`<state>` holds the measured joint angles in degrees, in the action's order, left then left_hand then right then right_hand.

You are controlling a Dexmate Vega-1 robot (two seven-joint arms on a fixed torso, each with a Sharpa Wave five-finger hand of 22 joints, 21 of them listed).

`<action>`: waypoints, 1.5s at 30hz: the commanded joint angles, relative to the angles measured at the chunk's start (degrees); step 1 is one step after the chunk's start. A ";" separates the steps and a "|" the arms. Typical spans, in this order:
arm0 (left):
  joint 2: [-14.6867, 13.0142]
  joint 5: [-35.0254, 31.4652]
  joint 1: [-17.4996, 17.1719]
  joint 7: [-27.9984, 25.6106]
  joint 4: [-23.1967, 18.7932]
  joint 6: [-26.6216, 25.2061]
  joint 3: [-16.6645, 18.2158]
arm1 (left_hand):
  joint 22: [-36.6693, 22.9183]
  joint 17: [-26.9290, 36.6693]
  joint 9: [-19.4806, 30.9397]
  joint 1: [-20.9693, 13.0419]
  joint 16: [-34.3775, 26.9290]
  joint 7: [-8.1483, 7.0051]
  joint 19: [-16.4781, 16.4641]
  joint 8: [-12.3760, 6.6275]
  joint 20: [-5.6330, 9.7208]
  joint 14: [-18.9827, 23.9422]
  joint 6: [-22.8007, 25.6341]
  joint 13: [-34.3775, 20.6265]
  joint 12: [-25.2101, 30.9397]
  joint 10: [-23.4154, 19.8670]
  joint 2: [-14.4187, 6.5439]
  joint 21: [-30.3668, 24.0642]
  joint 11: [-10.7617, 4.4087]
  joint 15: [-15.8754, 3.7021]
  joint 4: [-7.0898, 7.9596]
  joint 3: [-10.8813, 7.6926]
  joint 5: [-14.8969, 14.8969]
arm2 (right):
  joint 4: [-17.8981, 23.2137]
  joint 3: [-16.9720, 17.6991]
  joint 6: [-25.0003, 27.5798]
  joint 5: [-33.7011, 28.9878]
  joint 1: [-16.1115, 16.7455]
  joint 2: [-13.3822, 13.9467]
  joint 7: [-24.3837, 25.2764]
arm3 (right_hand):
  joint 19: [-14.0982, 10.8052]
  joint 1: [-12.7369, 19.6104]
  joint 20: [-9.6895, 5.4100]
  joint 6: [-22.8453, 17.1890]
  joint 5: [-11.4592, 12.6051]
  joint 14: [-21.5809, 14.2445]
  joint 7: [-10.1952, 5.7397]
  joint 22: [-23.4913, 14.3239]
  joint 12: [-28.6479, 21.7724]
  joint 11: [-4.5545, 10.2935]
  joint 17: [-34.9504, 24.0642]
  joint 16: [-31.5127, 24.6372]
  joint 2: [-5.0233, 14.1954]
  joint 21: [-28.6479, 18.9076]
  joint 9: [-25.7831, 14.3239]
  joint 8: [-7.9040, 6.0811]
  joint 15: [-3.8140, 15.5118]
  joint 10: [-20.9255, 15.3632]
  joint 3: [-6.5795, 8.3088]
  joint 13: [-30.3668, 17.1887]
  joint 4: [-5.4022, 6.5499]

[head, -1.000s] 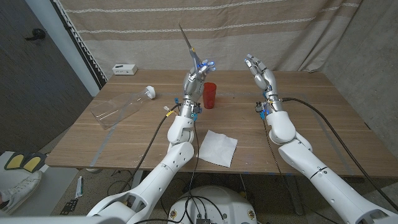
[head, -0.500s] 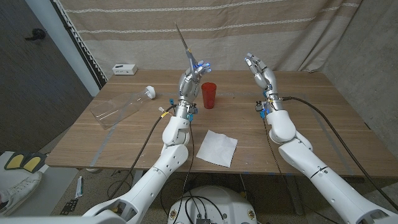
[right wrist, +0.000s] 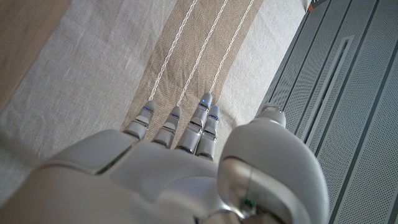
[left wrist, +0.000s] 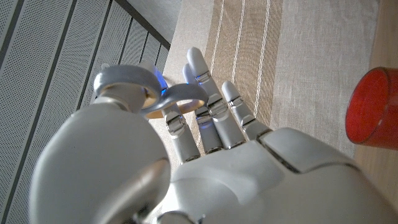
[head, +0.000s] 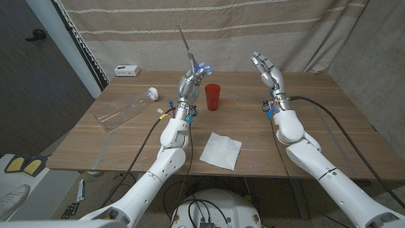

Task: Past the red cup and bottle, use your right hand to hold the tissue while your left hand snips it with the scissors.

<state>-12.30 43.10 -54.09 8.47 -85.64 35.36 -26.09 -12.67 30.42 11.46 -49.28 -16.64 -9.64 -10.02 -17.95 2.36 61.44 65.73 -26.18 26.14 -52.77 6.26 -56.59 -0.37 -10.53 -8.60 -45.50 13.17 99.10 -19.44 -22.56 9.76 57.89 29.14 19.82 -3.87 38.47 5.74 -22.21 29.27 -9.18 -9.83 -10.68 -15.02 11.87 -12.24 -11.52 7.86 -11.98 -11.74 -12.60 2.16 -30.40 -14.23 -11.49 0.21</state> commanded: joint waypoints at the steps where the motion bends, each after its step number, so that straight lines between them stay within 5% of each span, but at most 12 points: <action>1: -3.64 -0.76 -1.80 -2.88 -4.25 -4.22 -0.14 | -0.09 0.36 0.21 -0.89 0.29 -0.59 -0.51 -0.03 6.73 0.46 0.94 -0.22 0.25 -17.59 -0.45 -0.47 -11.38 -3.20 0.46 -0.33 -0.20 | -1.49 1.33 -2.56 0.53 -0.76 1.23 -1.51 | 0.29 0.29 0.00 -0.18 0.44 0.12 -0.03 -0.04 0.10 0.09 -0.16 0.06 0.44 0.17 0.00 0.00 7.87 -0.23 -0.13 0.01 -0.22; 23: -7.76 -5.88 -4.11 -10.35 -10.38 -8.61 0.16 | 0.04 1.89 0.24 -2.80 -0.24 -0.11 -1.42 -0.64 7.16 2.46 3.86 -0.18 0.92 -19.71 0.77 -1.48 -11.40 -3.30 -0.78 -0.18 -1.93 | -4.51 2.63 -5.16 3.32 -1.86 1.38 -3.85 | 0.28 0.30 0.03 -0.10 0.45 0.09 -0.15 -0.03 0.20 0.09 -0.11 -0.03 0.47 0.18 0.00 0.08 8.05 -0.15 -0.09 0.00 -0.27; 30: -8.93 -6.26 -5.12 -12.23 -11.96 -10.21 0.60 | 0.12 2.47 0.56 -3.51 -0.28 0.79 -1.23 -0.67 6.01 2.76 4.16 0.05 0.91 -20.14 1.65 -1.70 -11.33 -3.20 -0.86 0.02 -2.40 | -4.90 2.74 -4.91 3.57 -2.32 1.56 -4.19 | 0.28 0.30 0.06 -0.03 0.45 0.02 -0.17 -0.03 0.24 0.09 -0.09 -0.08 0.49 0.18 -0.01 0.12 8.07 -0.12 -0.07 0.00 -0.29; 41: -8.21 -4.30 -5.23 -12.07 -11.34 -11.37 -0.03 | 0.59 1.97 0.16 0.52 1.66 1.25 -0.95 -0.06 4.99 1.64 4.10 0.87 0.26 -19.36 4.68 -1.30 -11.22 -2.80 0.48 1.45 -0.96 | -5.09 3.08 -4.74 3.78 -2.78 2.34 -4.84 | 0.18 0.30 0.09 -0.07 0.45 0.01 -0.10 -0.03 0.27 0.09 -0.07 -0.11 0.50 0.15 -0.01 0.12 7.92 -0.11 -0.05 0.00 -0.31; 45: -7.89 -3.30 -4.88 -10.80 -10.18 -11.22 -0.29 | 1.01 1.33 -0.39 4.23 3.11 0.82 -1.03 0.79 4.72 0.27 3.66 2.08 -0.76 -18.74 5.74 -0.59 -11.25 -2.64 0.38 3.36 0.36 | -4.97 3.00 -4.18 3.56 -3.05 2.44 -4.76 | 0.12 0.28 0.25 -0.01 0.45 0.01 -0.14 -0.03 0.30 0.09 -0.06 -0.12 0.50 0.13 -0.01 0.16 7.94 -0.09 -0.05 0.00 -0.31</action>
<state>-20.59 37.94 -59.12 -3.37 -96.95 24.89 -25.81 -11.78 31.99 11.23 -47.78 -14.33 -8.59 -11.04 -17.80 2.16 63.42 69.60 -24.70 25.95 -57.10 11.28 -57.62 -2.05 -10.93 -8.05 -43.28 12.61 94.28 -16.54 -27.48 13.41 55.48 31.11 15.37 -3.89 38.47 5.74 -22.20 29.27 -9.20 -9.83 -10.68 -14.81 11.87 -12.26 -11.52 7.86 -11.98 -11.74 -12.60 2.15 -30.40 -14.21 -11.49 0.23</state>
